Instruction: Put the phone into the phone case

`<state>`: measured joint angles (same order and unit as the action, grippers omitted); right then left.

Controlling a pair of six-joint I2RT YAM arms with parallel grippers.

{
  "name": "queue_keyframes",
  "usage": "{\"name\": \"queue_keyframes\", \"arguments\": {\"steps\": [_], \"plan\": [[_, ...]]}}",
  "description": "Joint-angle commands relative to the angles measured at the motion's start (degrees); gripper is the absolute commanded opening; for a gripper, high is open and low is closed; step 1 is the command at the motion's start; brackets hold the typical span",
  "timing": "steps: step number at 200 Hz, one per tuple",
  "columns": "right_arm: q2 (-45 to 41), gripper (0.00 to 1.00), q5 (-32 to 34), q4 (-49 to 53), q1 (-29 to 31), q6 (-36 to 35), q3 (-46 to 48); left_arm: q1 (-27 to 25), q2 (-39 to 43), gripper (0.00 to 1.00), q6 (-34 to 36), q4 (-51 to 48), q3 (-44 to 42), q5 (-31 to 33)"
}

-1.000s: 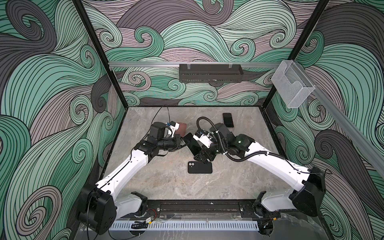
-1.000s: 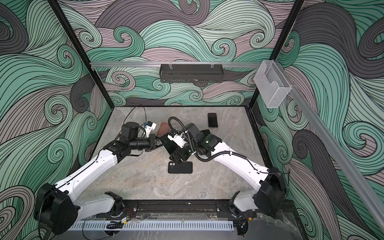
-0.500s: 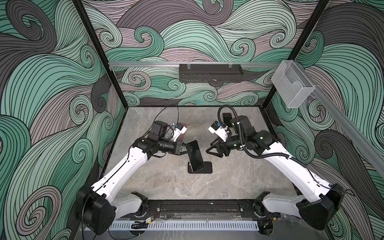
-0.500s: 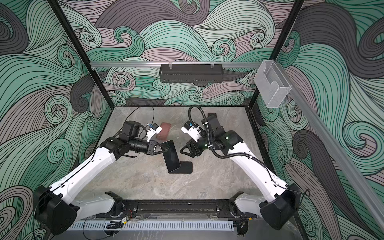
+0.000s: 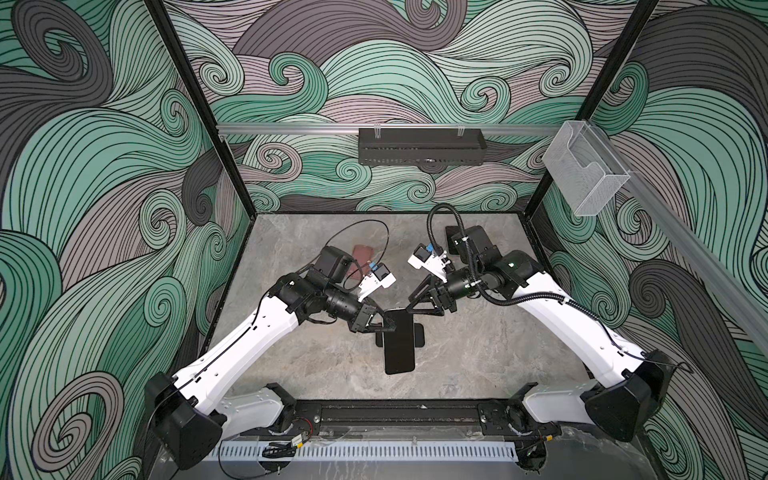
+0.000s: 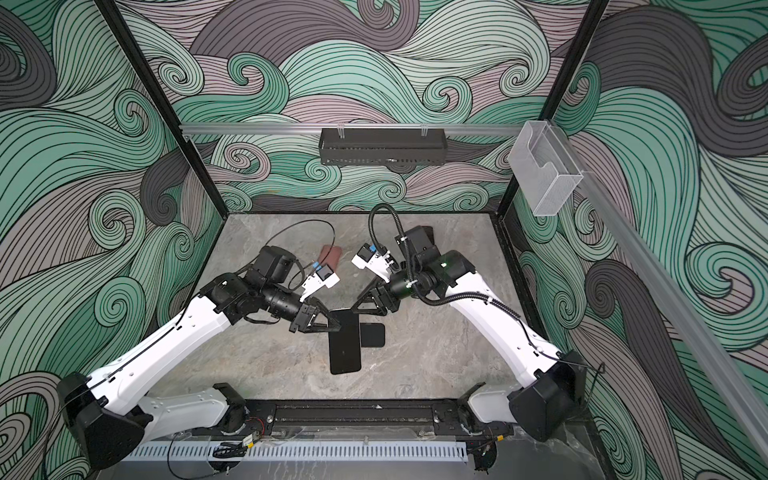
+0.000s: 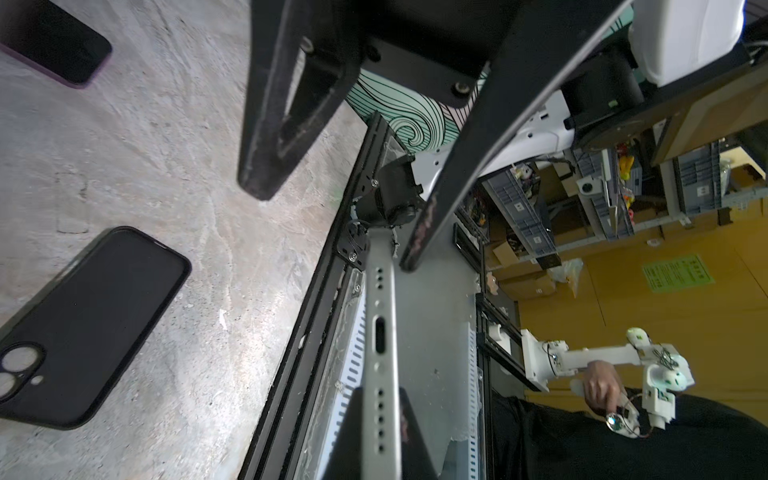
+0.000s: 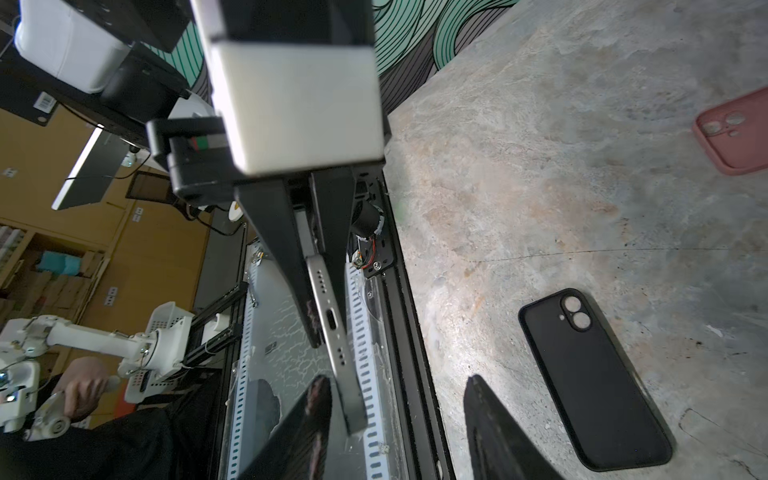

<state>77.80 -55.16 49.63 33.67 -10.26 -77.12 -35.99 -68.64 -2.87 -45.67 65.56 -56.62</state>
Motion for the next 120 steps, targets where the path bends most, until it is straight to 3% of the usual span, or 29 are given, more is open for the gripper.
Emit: {"name": "queue_keyframes", "arguments": {"steps": [1, 120], "plan": [[-0.1, 0.47, -6.2, 1.7, 0.0, -2.5, -0.4, -1.1, -0.9, 0.0, 4.6, -3.8, 3.6, -3.4], [-0.2, 0.29, -11.5, 3.7, 2.8, -3.9, 2.7, -1.2, -7.9, 0.0, 17.4, -18.7, 12.9, -6.2]]}}
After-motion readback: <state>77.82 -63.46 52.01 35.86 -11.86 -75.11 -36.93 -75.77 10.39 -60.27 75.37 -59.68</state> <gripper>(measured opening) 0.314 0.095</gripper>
